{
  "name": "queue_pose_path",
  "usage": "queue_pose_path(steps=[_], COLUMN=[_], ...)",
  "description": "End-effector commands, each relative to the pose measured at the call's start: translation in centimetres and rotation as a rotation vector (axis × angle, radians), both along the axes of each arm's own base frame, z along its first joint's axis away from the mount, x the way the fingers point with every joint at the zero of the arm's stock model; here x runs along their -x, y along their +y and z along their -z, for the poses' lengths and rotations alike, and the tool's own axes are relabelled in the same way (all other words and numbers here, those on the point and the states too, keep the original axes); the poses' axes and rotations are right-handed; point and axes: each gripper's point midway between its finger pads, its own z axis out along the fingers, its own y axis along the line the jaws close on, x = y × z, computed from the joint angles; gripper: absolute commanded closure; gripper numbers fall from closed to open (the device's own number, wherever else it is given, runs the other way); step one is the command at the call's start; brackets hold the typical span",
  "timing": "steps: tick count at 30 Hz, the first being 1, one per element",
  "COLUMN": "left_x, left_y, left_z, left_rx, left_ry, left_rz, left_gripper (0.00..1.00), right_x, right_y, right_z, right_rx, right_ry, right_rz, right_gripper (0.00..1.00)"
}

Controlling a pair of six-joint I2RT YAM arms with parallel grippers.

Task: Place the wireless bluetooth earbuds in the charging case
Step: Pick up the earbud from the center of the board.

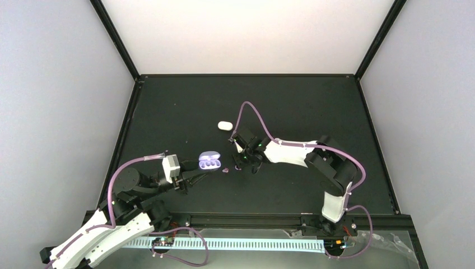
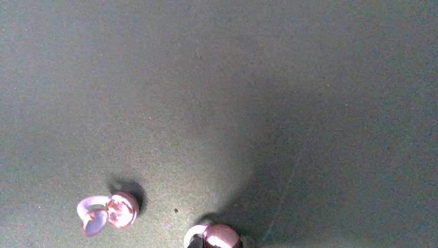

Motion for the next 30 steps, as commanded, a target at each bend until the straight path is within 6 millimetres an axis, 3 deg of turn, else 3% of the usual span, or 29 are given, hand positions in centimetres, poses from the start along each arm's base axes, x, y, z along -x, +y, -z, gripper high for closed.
queue_pose_path(steps=[1, 9, 14, 19, 24, 30], left_x=[-0.2, -0.3, -0.3, -0.3, -0.4, -0.4], left_y=[0.0, 0.1, 0.1, 0.1, -0.1, 0.0], left_z=[-0.3, -0.3, -0.3, -0.2, -0.2, -0.2], left_rx=[0.005, 0.007, 0.008, 0.010, 0.009, 0.006], left_ry=[-0.010, -0.008, -0.006, -0.001, 0.001, 0.003], left_rz=[-0.011, -0.016, -0.018, -0.015, -0.011, -0.016], left_gripper=[0.98, 0.99, 0.98, 0.98, 0.98, 0.99], right_x=[0.2, -0.8, -2.4, -1.8, -1.1, -0.4], right_y=[-1.0, -2.3, -6.5, -10.5, -11.5, -11.7], right_z=[-0.4, -2.5, -3.6, -3.5, -3.5, -1.5], right_rx=[0.021, 0.010, -0.072, -0.155, -0.214, -0.197], right_ry=[-0.021, -0.092, -0.108, -0.086, -0.042, 0.037], right_rz=[0.009, 0.099, 0.382, 0.619, 0.734, 0.784], right_gripper=[0.82, 0.86, 0.86, 0.86, 0.86, 0.81])
